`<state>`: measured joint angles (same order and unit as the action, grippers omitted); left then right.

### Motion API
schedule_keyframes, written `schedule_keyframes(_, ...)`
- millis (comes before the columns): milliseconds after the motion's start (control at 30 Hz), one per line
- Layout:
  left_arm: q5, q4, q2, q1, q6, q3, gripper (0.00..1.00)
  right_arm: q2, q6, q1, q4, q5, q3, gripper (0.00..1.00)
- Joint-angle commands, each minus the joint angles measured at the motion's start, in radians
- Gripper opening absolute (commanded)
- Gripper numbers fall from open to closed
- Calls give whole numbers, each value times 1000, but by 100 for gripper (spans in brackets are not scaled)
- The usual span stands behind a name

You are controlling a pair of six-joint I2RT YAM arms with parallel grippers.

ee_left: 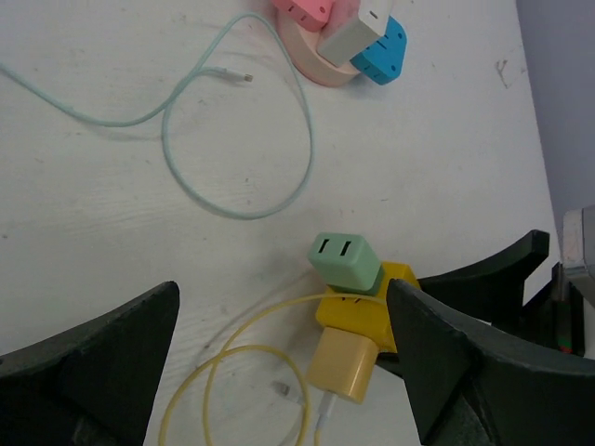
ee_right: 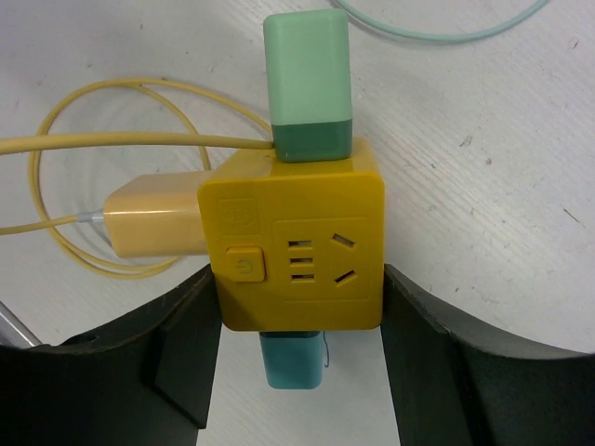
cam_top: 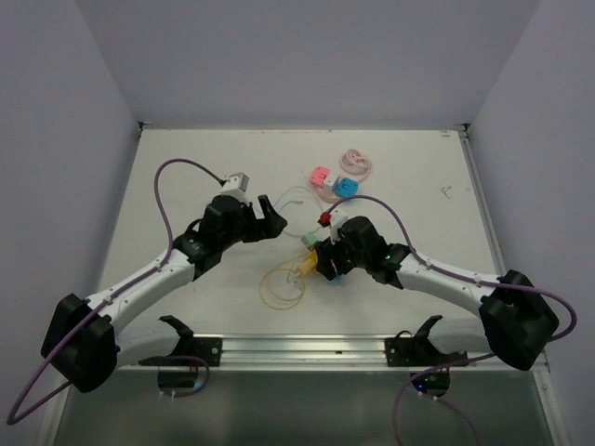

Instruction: Pull the plug off the socket

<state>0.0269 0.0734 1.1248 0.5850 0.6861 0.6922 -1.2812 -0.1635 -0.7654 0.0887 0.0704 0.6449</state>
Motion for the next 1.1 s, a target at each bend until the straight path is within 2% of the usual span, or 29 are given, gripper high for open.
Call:
schedule_keyframes(0, -76, -115, 52, 6, 200, 46, 97, 40, 7, 0, -159, 29, -11, 0)
schedule_keyframes(167, -117, -162, 122, 16, 323, 38, 98, 19, 5, -2, -204, 58, -28, 0)
schedule_keyframes(300, -133, -188, 200, 42, 345, 43, 98, 17, -8, 0, -231, 68, -44, 0)
schedule_keyframes(667, -163, -394, 346, 93, 391, -3, 87, 22, -22, 0, -270, 97, -62, 0)
schedule_keyframes(833, -157, -449, 365, 107, 420, -51, 83, 37, -44, 0, -297, 86, -82, 0)
schedule_keyframes(1067, -125, -483, 355, 105, 452, -122, 86, 31, -91, -2, -351, 89, -102, 0)
